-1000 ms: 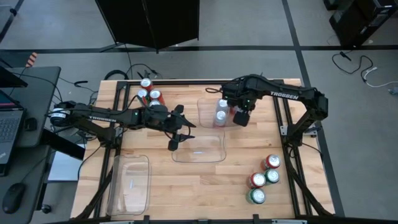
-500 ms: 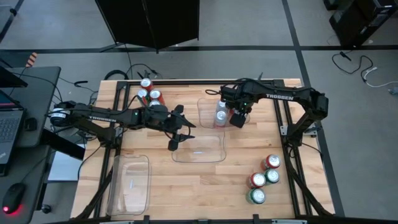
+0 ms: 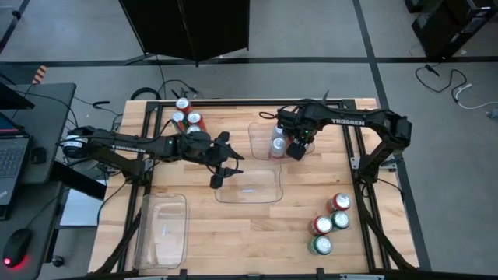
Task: Sort soda cans
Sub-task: Put the pink white soda can into the top transparent bin, then move the top transparent bin from the middle to the top right of the table
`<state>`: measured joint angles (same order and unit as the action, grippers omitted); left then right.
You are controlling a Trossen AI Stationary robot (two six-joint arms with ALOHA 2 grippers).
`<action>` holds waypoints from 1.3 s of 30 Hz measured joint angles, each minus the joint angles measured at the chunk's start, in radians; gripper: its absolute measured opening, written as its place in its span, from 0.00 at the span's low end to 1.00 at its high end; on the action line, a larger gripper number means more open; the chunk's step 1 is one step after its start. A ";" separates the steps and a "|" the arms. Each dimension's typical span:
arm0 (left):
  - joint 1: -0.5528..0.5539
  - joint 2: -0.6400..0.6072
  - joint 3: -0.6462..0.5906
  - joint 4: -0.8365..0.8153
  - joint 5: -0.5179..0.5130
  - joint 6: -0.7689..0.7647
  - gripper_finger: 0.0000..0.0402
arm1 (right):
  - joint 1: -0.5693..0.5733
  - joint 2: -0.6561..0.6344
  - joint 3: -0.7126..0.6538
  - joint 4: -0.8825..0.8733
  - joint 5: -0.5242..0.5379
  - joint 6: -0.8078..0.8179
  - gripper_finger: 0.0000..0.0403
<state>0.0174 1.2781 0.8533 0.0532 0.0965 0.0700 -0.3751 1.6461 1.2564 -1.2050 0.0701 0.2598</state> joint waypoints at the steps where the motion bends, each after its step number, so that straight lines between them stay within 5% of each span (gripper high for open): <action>1: 0.000 0.000 0.000 0.000 0.000 0.000 0.54 | 0.001 0.001 0.003 -0.002 0.000 0.005 0.76; 4: 0.000 0.000 0.000 -0.001 0.000 0.000 0.54 | 0.000 0.002 0.022 0.000 0.000 0.010 0.92; 7: 0.000 0.000 0.000 -0.001 0.000 0.000 0.54 | 0.001 0.002 0.041 -0.006 0.000 0.010 0.94; 21: 0.000 0.000 0.000 -0.022 -0.004 -0.026 0.54 | 0.054 -0.004 0.236 -0.067 -0.011 -0.026 0.66; 26: 0.000 0.010 0.000 -0.035 -0.096 -0.080 0.54 | 0.085 -0.004 0.251 -0.068 -0.011 -0.058 0.48; 29: 0.005 0.024 0.000 -0.051 -0.255 -0.080 0.53 | 0.112 -0.004 0.251 -0.070 -0.011 -0.100 0.29; 33: 0.068 0.068 0.001 -0.118 -0.353 -0.081 0.42 | 0.143 -0.004 0.251 -0.100 -0.012 -0.137 0.04; 39: 0.147 0.165 0.002 -0.077 -0.214 -0.075 0.07 | 0.164 -0.027 0.251 -0.179 0.007 -0.136 0.03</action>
<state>0.1639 1.4428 0.8551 -0.0239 -0.1178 -0.0053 -0.2109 1.6188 1.5074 -1.3839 0.0770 0.1239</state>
